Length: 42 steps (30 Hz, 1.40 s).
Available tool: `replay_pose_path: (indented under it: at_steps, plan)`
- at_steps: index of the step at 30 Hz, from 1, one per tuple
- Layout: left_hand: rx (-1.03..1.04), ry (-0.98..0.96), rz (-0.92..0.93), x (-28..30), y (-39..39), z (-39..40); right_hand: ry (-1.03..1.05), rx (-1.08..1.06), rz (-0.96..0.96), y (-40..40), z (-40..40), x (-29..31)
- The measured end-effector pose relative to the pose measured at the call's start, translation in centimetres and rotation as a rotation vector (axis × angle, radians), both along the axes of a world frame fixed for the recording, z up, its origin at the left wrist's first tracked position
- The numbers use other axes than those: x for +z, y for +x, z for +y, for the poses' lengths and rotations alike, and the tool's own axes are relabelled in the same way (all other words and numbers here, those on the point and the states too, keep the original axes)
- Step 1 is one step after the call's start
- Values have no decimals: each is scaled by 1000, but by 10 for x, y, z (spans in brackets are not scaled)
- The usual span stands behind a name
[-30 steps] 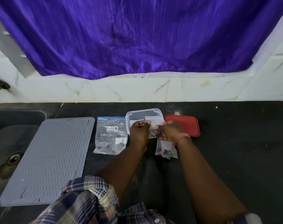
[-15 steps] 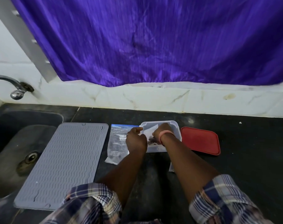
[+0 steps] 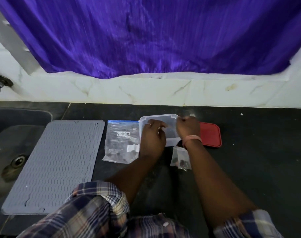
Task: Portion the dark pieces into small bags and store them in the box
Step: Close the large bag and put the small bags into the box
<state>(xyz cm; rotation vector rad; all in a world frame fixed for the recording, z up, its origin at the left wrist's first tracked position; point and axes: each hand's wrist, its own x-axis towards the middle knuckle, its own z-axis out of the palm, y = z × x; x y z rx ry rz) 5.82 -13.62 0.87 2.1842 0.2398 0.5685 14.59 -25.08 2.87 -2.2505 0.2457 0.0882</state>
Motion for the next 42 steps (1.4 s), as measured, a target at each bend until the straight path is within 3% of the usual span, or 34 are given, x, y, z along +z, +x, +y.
replay_pose_path:
  at_steps: [3,5,7,10,13,17,20,22,26,28,32,35,39,42]
  plan:
    - [-170,-1,43,2,-8,-34,68,-82,35,-27,-39,-22]
    - [-294,5,142,-1,-13,-52,-72,-52,156,-48,-55,-44]
    - [-365,21,361,-11,-15,-63,-194,-22,277,-66,-59,-65]
    - [-312,-62,685,-30,-16,-70,-323,69,299,-81,-53,-82]
    - [-194,-193,818,-43,-18,-73,-396,3,280,-82,-45,-88]
    - [-162,-288,872,-47,-10,-72,-221,-168,435,-76,-46,-88]
    - [-115,-370,927,-52,-5,-68,-126,-128,546,-77,-46,-81]
    - [-89,-428,926,-46,-8,-67,-190,-166,546,-77,-41,-84]
    - [-91,-359,1031,-46,-15,-66,-314,-279,557,-84,-35,-81]
    - [-100,-394,1026,-46,-16,-65,-213,-202,553,-83,-37,-79]
    - [-87,-425,1044,-38,-13,-62,6,22,734,-81,-49,-55]
    - [-36,-452,1020,-33,-8,-59,73,-68,722,-79,-66,-34]
    - [-27,-562,921,-22,2,-58,193,0,697,-64,-85,8]
    - [-45,-625,776,-4,11,-53,247,0,462,-41,-75,33]
